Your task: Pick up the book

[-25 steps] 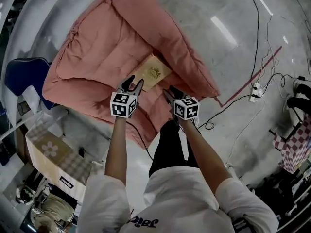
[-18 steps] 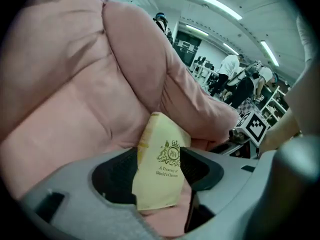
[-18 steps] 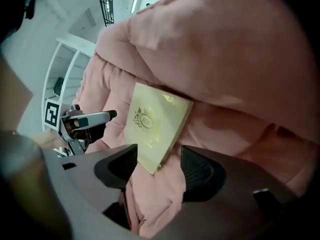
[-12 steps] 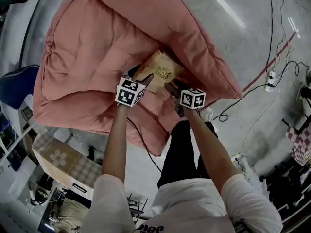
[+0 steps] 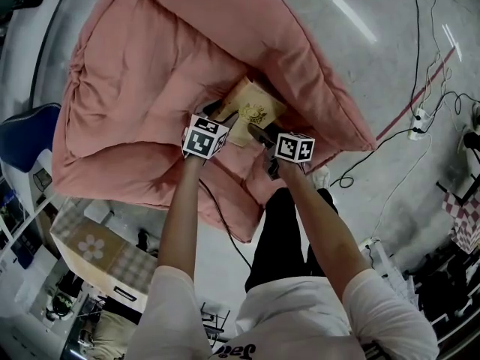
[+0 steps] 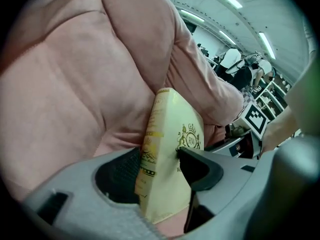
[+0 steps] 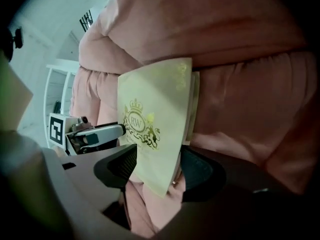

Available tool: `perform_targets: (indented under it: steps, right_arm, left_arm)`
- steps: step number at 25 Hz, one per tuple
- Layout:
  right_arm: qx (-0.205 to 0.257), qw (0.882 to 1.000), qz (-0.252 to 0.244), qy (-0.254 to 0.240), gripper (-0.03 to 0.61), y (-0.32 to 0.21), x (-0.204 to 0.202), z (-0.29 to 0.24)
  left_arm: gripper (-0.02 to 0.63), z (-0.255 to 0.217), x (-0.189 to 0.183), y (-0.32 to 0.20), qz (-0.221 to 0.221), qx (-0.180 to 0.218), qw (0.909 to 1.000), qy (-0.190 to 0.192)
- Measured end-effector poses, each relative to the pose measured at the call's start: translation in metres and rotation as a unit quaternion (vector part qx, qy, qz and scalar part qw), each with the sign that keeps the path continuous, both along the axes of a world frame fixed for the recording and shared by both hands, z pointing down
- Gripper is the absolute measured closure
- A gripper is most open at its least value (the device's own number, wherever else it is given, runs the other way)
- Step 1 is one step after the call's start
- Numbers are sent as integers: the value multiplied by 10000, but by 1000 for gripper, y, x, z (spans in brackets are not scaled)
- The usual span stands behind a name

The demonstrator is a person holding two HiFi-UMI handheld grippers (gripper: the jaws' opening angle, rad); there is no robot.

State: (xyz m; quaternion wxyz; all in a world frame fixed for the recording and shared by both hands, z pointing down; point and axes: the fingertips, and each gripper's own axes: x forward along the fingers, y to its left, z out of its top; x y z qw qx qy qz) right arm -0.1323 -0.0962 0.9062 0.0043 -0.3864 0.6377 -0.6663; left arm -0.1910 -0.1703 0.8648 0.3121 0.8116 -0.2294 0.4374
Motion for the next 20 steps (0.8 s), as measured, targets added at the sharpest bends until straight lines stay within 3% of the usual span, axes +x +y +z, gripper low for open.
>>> perform_targets:
  steps: [2,3,9,15,20]
  right_arm:
    - [-105,9997,-75,200,323,7,3,-6]
    - [-143,9994,-149,287,361,12,5,-11]
    - [162,9936,-795,782,367,28,14,-69]
    - [755,9844,-1152,1096,368,43,42,-144]
    - [1012,9815,-1283,999,370,67,63,-204]
  left_arm:
    - [367,-9,0,5,-147,-61,9998,82]
    - [368,-16,-1,9,-236,-78,9996,114]
    - [372,-70,0,38,-683,55,9974,218]
    - [374,-143,13,67,-1547,422,9851,620]
    - [377,-207,29,97,-1925,830,9749,755]
